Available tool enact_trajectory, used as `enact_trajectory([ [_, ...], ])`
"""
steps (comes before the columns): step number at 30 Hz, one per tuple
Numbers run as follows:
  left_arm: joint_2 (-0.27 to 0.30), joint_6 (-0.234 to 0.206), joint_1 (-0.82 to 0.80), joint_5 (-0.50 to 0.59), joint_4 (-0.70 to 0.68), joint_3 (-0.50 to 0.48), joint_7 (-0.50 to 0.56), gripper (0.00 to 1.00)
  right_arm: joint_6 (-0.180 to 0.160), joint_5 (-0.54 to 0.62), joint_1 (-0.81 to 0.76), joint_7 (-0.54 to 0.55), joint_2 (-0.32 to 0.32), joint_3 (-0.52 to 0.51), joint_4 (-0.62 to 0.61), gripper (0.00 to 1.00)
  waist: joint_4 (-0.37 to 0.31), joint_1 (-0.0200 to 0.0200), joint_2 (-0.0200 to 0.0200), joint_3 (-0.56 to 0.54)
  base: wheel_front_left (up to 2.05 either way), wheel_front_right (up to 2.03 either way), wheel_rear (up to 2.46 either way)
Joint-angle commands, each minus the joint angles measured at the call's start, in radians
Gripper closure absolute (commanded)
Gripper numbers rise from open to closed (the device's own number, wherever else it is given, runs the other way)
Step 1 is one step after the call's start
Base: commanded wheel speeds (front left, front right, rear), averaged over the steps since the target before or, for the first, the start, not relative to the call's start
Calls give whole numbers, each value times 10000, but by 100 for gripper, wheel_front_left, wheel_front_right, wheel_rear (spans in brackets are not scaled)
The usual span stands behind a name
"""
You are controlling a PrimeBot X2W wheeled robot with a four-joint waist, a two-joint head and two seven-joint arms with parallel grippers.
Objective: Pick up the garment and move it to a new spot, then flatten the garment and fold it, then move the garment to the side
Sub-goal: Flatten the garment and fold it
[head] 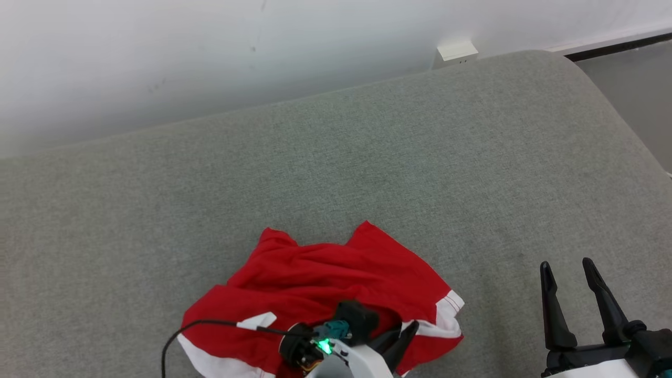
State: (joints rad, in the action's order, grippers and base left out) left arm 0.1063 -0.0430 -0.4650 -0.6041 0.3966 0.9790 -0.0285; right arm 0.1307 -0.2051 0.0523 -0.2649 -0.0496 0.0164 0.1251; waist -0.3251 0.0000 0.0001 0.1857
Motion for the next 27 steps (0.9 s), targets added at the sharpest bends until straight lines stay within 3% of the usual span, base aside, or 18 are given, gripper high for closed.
enact_trajectory([
  [1,78,22,-90,-205,-92,-97,-92,100,1,-21,-7,2,-21,-41,9,0,80,0,-1,-78,0,0,0],
  [6,753,77,-364,-686,-1176,-719,267,100,1,-103,-74,2,-21,0,69,0,292,0,-1,-373,0,0,0],
  [12,2569,31,-1376,-1112,-2791,-1999,1315,100,1,-232,-106,2,-20,113,161,0,330,0,-1,-645,0,0,0],
  [17,3858,129,-2630,-1430,-3153,-3151,2043,100,1,-300,-51,2,-24,199,190,0,198,0,-1,-660,0,0,0],
  [22,4480,512,-3822,-1508,-2510,-3743,2249,100,1,-383,47,2,-23,342,252,0,3,0,-1,-584,0,0,0],
  [27,4550,877,-5040,-1209,-1283,-4122,1528,100,1,-458,244,2,-20,545,342,0,-263,0,-1,-502,0,0,0],
])
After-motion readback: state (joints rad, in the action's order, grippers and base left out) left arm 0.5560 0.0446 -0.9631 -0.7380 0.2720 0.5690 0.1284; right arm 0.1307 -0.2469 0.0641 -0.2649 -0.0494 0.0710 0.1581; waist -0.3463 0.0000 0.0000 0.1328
